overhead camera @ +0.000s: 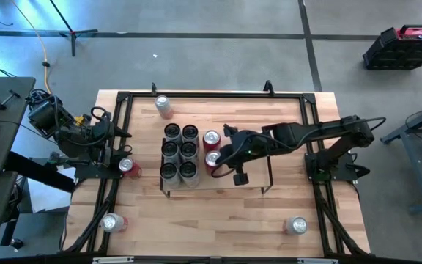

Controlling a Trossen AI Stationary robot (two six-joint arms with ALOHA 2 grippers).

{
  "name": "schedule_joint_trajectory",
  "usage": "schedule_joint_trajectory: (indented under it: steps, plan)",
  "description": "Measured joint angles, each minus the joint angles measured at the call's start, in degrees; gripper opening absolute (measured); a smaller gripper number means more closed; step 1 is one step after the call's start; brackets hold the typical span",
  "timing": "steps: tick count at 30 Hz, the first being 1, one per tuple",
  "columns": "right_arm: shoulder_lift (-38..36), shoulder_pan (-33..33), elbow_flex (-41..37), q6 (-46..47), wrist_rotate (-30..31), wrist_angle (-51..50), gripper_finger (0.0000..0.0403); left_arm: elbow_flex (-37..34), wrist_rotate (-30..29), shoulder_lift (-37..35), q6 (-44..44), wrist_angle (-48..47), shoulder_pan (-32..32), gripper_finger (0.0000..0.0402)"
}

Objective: Place canned beverage on shelf
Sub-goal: Adjust the red soda cans on the shelf

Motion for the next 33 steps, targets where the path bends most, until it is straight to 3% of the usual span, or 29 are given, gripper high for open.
schedule_joint_trajectory:
  steps: [33]
  plan:
    - [0.33,-1.40,0.00,-1.18,1.40,1.56,0.0000,0.01,0.00,0.01,0.00,0.00,-0.01,0.0294]
